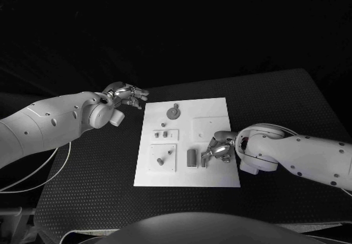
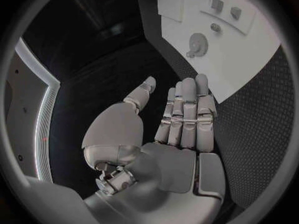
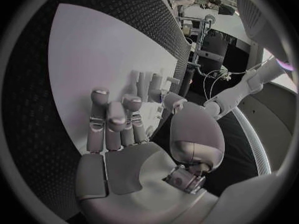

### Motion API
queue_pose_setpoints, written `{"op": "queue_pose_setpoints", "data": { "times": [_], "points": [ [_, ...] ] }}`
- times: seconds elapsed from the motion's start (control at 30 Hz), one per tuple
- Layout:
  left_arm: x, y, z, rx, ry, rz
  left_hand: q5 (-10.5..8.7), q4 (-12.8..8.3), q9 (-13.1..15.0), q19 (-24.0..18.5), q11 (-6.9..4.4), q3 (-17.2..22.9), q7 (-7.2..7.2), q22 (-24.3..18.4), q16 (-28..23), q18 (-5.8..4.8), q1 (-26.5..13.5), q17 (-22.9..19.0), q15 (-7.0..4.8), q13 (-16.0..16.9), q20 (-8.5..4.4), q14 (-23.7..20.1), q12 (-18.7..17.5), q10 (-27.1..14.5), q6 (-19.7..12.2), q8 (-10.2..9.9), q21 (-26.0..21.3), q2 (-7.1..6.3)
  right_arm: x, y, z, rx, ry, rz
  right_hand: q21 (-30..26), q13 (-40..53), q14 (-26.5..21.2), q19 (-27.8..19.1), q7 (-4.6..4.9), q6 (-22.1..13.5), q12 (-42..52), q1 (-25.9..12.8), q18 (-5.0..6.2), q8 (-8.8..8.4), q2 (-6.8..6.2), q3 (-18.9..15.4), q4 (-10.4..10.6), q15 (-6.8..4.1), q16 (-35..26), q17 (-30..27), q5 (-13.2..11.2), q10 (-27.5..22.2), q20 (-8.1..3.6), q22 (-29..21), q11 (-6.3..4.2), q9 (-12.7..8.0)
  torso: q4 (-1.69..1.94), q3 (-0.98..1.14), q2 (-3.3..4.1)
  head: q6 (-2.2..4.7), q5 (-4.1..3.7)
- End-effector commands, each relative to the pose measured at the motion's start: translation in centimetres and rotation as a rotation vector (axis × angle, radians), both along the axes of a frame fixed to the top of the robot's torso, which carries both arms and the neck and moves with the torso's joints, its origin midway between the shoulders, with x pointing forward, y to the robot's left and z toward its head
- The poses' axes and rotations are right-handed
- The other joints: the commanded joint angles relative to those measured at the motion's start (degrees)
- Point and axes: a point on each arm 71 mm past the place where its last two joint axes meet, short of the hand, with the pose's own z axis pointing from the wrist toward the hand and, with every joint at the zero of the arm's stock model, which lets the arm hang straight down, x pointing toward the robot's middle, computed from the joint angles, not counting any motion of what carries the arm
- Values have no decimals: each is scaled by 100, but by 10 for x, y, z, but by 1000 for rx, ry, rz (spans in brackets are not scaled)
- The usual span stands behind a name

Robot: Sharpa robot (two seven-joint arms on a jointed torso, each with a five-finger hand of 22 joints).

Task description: Assemble the parts on the task board

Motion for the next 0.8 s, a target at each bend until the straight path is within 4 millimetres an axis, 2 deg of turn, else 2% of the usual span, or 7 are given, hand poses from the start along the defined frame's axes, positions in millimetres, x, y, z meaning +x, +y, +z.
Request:
{"op": "queue_pose_setpoints", "data": {
  "times": [0.03, 0.07, 0.1, 0.2, 0.27, 0.53, 0.8],
  "points": [
    [0, -2, 1, -4, -1, -17, -12, -8, -6, 32, 6, 37, 23, 5, -21, 76, -66, 10, -8, 5, -1, 46, -10, -41, -11, 21, -24, 4, 4, 3, 7, 19, -131, 47, 15, 18, 41, 24, -35, 185, 80, 367, 165, 135, 279, 74, -216, -78, -9, 17, -22, 46, -73, 102, -60, 65, 0, 0, 1, 0, 6],
    [0, -2, 1, -4, -1, -17, -12, -8, -6, 32, 6, 37, 23, 5, -21, 76, -66, 10, -8, 5, -1, 46, -10, -41, -11, 21, -24, 4, 5, 3, 8, 21, -148, 51, 19, 20, 44, 28, -40, 206, 86, 408, 165, 149, 309, 82, -248, -82, -6, 18, -24, 55, -79, 104, -66, 72, 1, -1, 2, 0, 6],
    [0, -2, 1, -4, -1, -17, -11, -8, -6, 32, 6, 38, 23, 5, -21, 76, -65, 10, -8, 5, -2, 46, -10, -41, -11, 21, -25, 6, 6, 3, 9, 27, -174, 55, 27, 30, 46, 13, -61, 213, 118, 617, 165, 177, 442, 21, -510, -97, -4, 19, -15, 89, -81, 109, -74, 97, 2, -1, 1, 0, 5],
    [0, -2, 1, -3, -1, -17, -11, -9, -6, 32, 6, 40, 23, 6, -21, 76, -63, 10, -8, 5, -2, 47, -10, -41, -11, 22, -25, 9, 9, 3, 13, 32, -242, 69, 29, 35, 48, 0, -71, 230, 142, 827, 165, 219, 537, -37, -776, -101, -7, 16, -1, 112, -63, 104, -81, 130, 2, 0, 1, 0, 9],
    [0, -2, 1, -3, -1, -16, -11, -9, -6, 32, 5, 41, 22, 6, -21, 77, -63, 11, -8, 6, -2, 46, -10, -40, -10, 22, -25, 9, 10, 4, 15, 33, -283, 79, 25, 32, 49, -5, -70, 223, 144, 929, 165, 233, 552, -51, -893, -100, -10, 13, 4, 113, -51, 99, -80, 144, 2, -1, 1, 0, 10],
    [0, -2, 1, -3, 1, -18, -11, -10, -6, 32, 5, 43, 22, 7, -21, 77, -61, 11, -9, 6, -2, 46, -9, -40, -10, 23, -26, 13, 13, 7, 19, 53, -354, 114, -4, 14, 38, -28, -21, 70, 120, 1175, 165, 181, 463, -36, -1094, -68, -49, -10, 7, 69, -24, 83, -36, 134, 2, 0, 2, 0, 12],
    [0, -2, 1, -3, 2, -18, -13, -5, -6, 33, 6, 47, 23, 9, -22, 76, -65, 12, -8, 6, -1, 46, -9, -40, -11, 24, -28, 26, 11, 13, 17, 54, -342, 164, -30, 7, 35, -57, 15, 13, 115, 1372, 165, 163, 471, -21, -1187, -25, -84, -29, 7, 29, 9, 80, 2, 117, 2, 0, 1, 0, 9]
  ]
}}
